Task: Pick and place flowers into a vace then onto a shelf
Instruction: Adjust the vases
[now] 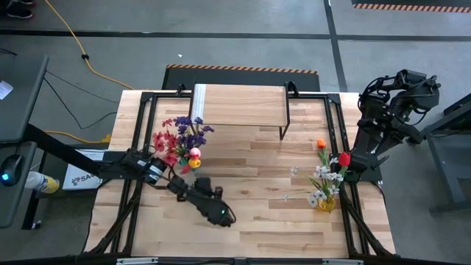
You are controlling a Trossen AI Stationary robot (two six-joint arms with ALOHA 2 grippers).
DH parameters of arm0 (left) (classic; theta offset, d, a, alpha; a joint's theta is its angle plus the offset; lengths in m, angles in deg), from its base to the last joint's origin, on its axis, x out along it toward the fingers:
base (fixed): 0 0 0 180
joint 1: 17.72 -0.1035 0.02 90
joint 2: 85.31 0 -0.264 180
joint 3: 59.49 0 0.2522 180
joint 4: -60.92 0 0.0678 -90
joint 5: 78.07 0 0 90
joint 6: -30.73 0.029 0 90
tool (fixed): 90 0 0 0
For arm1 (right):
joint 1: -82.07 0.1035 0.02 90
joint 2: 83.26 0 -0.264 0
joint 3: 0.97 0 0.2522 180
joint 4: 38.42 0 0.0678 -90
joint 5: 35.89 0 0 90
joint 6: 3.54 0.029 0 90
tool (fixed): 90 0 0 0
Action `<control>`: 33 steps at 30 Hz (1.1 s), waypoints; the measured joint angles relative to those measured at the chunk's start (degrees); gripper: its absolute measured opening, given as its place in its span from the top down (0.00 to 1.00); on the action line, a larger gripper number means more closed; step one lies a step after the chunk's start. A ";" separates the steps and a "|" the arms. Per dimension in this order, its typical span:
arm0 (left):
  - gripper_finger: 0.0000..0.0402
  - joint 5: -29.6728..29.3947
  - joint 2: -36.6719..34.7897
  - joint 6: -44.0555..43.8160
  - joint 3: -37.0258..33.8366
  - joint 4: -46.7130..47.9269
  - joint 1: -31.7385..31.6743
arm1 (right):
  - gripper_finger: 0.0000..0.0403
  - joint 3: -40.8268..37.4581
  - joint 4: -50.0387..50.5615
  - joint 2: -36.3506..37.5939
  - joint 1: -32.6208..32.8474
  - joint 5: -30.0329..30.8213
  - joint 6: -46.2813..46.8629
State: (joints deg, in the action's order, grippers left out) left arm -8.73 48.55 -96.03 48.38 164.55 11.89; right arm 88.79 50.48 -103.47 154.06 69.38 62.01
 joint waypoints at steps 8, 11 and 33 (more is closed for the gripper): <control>0.61 1.38 -0.09 -2.40 1.85 -0.15 4.26 | 0.67 0.00 0.00 0.00 0.01 0.85 -0.01; 0.62 3.79 -0.11 -3.48 2.33 0.17 5.61 | 0.67 0.00 0.01 0.00 0.00 0.85 -0.01; 0.61 13.98 -0.22 -8.62 16.31 0.04 14.57 | 0.67 0.00 -0.01 0.00 0.00 0.74 -0.31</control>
State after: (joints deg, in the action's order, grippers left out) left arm 5.25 48.33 -104.65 64.69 164.59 26.46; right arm 88.79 50.47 -103.46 154.06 70.12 61.70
